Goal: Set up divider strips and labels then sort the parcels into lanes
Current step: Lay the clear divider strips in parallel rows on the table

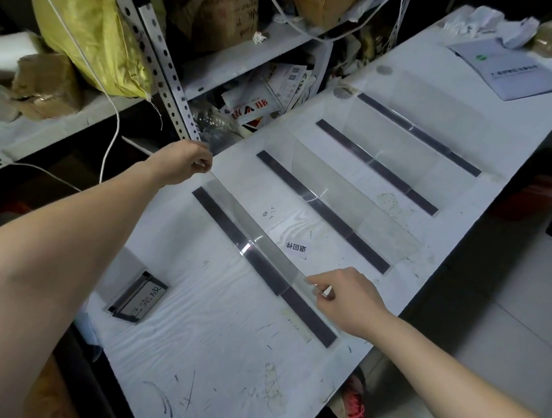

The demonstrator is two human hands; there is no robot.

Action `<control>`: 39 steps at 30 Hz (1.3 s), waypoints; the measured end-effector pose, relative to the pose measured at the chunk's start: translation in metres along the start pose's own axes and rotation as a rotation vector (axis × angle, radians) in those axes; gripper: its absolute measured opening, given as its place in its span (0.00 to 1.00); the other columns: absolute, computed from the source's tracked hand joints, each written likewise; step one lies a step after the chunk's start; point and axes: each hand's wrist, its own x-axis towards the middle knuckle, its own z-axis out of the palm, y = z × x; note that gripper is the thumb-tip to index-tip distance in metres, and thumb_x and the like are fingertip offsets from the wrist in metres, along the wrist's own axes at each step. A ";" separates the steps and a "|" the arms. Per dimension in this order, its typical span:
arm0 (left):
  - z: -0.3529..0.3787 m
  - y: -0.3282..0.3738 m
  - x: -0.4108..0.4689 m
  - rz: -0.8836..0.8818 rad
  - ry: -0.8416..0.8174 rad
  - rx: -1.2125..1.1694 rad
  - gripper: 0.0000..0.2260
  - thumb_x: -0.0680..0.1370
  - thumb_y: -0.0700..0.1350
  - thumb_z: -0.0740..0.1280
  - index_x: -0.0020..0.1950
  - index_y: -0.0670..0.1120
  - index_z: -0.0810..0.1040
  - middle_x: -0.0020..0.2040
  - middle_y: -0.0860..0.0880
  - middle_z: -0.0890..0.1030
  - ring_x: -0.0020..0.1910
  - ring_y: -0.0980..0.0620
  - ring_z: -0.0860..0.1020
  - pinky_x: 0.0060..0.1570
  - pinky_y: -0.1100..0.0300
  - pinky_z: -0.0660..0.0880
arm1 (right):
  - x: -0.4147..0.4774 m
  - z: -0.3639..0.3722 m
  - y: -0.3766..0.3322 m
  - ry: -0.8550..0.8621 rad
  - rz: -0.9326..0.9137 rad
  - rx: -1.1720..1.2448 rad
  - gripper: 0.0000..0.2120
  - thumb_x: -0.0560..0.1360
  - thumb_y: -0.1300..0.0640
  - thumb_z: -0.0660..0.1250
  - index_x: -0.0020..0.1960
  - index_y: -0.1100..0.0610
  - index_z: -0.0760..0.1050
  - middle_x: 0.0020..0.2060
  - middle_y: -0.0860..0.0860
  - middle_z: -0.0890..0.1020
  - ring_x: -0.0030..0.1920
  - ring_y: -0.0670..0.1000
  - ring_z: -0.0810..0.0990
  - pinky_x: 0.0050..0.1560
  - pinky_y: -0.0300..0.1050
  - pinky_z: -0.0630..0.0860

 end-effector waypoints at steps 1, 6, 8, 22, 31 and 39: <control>0.001 -0.001 0.000 0.001 -0.001 -0.005 0.06 0.76 0.33 0.72 0.43 0.44 0.81 0.45 0.51 0.76 0.43 0.50 0.76 0.44 0.59 0.70 | 0.000 0.001 0.001 0.006 0.002 0.003 0.16 0.79 0.58 0.65 0.64 0.46 0.81 0.50 0.44 0.85 0.48 0.52 0.84 0.51 0.51 0.82; 0.007 -0.001 0.001 -0.010 0.014 -0.013 0.06 0.76 0.33 0.72 0.44 0.43 0.81 0.45 0.50 0.76 0.45 0.49 0.77 0.45 0.60 0.71 | 0.002 0.004 0.002 0.017 0.001 -0.013 0.16 0.80 0.57 0.66 0.65 0.46 0.80 0.53 0.44 0.85 0.49 0.51 0.84 0.52 0.50 0.82; 0.007 0.000 0.001 -0.017 0.014 -0.009 0.06 0.76 0.33 0.72 0.45 0.44 0.80 0.46 0.50 0.76 0.45 0.50 0.76 0.45 0.60 0.70 | 0.003 0.003 0.003 0.011 -0.003 -0.014 0.19 0.81 0.55 0.66 0.70 0.44 0.77 0.55 0.43 0.84 0.50 0.47 0.83 0.52 0.46 0.80; 0.007 0.003 -0.007 -0.061 0.042 -0.013 0.04 0.76 0.33 0.72 0.48 0.41 0.82 0.48 0.46 0.77 0.48 0.46 0.77 0.48 0.50 0.78 | 0.001 0.011 0.002 -0.012 -0.050 0.035 0.11 0.77 0.58 0.67 0.58 0.53 0.83 0.49 0.45 0.86 0.44 0.52 0.85 0.49 0.54 0.83; 0.010 0.006 -0.015 -0.152 0.023 -0.030 0.10 0.77 0.36 0.73 0.58 0.42 0.81 0.55 0.45 0.79 0.53 0.44 0.79 0.52 0.50 0.79 | 0.003 0.007 0.002 -0.022 -0.050 -0.028 0.18 0.78 0.53 0.67 0.67 0.45 0.78 0.55 0.43 0.85 0.49 0.45 0.83 0.48 0.43 0.78; -0.013 0.040 -0.060 -0.442 0.071 0.002 0.21 0.77 0.44 0.70 0.70 0.49 0.74 0.61 0.46 0.76 0.56 0.44 0.78 0.49 0.45 0.80 | 0.012 -0.009 -0.019 0.041 -0.163 -0.109 0.24 0.80 0.46 0.65 0.75 0.46 0.70 0.68 0.42 0.78 0.66 0.47 0.77 0.58 0.44 0.72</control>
